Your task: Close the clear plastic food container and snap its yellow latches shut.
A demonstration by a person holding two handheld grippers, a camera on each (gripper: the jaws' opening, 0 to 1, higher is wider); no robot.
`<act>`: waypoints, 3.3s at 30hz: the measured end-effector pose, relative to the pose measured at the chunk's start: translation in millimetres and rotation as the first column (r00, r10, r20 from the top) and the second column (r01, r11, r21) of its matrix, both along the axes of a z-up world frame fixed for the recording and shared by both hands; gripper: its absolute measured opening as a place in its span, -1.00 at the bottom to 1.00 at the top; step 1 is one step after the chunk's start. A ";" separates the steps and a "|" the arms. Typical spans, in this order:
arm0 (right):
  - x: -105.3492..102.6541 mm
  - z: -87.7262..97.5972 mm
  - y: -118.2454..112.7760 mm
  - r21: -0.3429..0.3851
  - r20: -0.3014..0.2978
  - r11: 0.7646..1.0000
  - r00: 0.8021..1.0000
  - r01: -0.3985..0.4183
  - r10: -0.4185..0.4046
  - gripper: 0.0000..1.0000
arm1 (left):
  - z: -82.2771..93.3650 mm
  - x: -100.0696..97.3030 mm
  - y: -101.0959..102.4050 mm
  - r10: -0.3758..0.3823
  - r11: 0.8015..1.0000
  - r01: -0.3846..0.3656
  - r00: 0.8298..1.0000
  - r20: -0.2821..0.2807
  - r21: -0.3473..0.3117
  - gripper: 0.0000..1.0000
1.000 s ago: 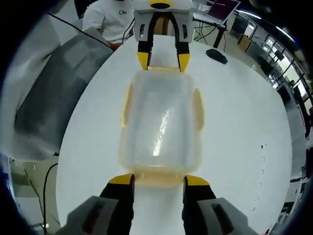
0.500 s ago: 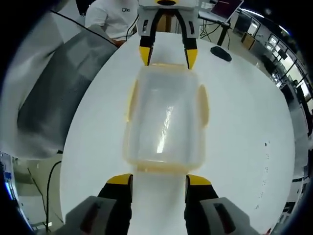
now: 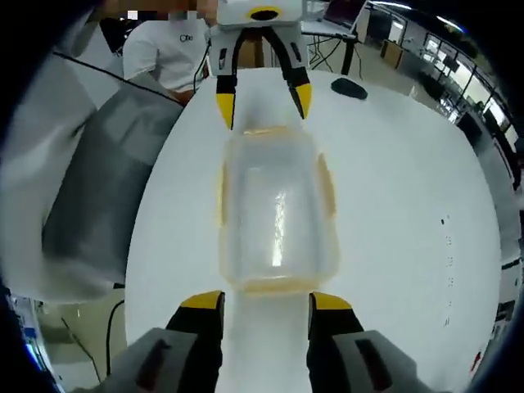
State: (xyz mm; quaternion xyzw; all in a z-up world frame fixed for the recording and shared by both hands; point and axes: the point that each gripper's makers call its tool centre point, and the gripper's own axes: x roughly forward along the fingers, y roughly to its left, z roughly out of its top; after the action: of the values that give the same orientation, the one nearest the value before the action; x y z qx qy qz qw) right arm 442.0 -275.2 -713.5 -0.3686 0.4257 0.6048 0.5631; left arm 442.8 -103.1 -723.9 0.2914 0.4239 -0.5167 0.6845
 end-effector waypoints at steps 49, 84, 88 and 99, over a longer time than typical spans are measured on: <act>9.0 -18.5 21.7 0.022 -0.170 0.635 0.629 0.772 -0.759 -0.17 | -15.1 -4.3 -26.9 0.637 0.703 -0.703 0.689 -0.346 -0.107 -0.01; 10.2 -21.9 26.4 -0.035 -0.134 0.647 0.637 0.762 -0.759 -0.24 | -22.4 0.0 -39.2 0.644 0.671 -0.733 0.650 -0.404 -0.110 -0.12; 9.6 -21.3 28.6 -0.029 -0.133 0.646 0.638 0.763 -0.758 -0.23 | -20.6 4.9 -44.3 0.642 0.662 -0.740 0.642 -0.419 -0.121 -0.12; 10.7 -21.9 25.6 -0.009 -0.148 0.626 0.618 0.780 -0.772 -0.20 | -20.8 3.1 -40.7 0.638 0.661 -0.740 0.644 -0.422 -0.129 -0.07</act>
State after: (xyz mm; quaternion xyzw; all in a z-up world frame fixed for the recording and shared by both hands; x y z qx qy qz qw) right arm 452.6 -249.7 -735.3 -0.0903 0.5635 0.3382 0.7483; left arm 445.9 -143.8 -744.7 -0.0921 0.5338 -0.3112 0.7808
